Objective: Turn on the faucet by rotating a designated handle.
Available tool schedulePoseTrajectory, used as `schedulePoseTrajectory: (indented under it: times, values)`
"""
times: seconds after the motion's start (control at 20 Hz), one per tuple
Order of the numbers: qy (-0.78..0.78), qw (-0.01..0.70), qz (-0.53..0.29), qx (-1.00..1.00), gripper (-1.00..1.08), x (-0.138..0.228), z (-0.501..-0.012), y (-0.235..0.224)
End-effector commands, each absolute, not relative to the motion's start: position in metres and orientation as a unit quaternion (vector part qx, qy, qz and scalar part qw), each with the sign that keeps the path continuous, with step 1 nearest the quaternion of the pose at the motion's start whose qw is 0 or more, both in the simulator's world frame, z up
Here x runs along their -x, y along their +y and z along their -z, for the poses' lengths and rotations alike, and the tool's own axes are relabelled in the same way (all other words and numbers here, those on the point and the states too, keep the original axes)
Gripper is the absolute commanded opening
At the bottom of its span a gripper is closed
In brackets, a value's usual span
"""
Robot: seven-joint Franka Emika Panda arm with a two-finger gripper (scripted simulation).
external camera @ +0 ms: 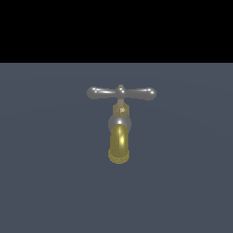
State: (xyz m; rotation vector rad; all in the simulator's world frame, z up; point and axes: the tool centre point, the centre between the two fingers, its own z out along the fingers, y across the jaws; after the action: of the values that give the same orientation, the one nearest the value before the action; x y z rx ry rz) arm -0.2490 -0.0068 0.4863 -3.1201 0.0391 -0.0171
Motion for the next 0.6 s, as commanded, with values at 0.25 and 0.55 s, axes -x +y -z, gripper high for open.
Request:
schedulePoseTrajectory:
  times: [0.25,0.55]
  values:
    - [0.005,0.011,0.005,1.0,-1.0,0.249,-0.483,-0.009]
    - [-0.023,0.01,0.005,1.0,-1.0,0.247,-0.472,-0.016]
